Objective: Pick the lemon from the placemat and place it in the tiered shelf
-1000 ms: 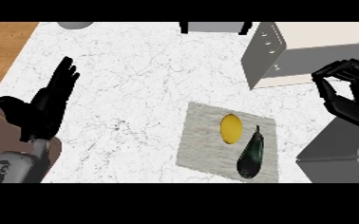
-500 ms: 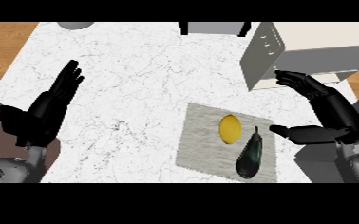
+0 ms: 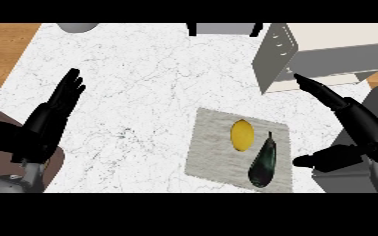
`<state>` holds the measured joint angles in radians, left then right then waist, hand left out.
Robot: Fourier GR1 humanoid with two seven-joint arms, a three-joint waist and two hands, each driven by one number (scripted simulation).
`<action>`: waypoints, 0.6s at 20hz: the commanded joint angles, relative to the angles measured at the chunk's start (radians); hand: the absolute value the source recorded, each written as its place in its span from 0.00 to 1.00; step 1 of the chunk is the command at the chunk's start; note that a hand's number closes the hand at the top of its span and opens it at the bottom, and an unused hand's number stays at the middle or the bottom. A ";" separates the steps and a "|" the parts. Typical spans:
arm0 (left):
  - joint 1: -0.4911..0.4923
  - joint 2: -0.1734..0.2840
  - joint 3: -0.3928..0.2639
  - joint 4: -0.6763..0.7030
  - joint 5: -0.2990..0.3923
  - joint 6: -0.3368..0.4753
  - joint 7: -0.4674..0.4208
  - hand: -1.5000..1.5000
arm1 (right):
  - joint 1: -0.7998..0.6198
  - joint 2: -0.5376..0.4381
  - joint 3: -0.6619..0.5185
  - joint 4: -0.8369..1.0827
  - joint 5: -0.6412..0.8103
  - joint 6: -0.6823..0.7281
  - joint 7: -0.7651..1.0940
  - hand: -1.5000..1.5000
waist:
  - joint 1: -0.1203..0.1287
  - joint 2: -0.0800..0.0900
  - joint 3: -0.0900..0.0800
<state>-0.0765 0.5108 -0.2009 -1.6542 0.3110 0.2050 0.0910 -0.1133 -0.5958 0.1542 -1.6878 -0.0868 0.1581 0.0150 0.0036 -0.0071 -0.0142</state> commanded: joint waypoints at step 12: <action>-0.086 -0.102 0.031 0.091 -0.088 -0.035 0.011 0.50 | -0.181 0.107 0.183 -0.048 0.275 0.071 0.409 0.00 | 0.000 0.009 0.014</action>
<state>-0.1017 0.4472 -0.1665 -1.6200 0.2538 0.1665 0.0987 -0.2053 -0.5380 0.2869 -1.7803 0.1027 0.2240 0.3441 0.0023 -0.0001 -0.0011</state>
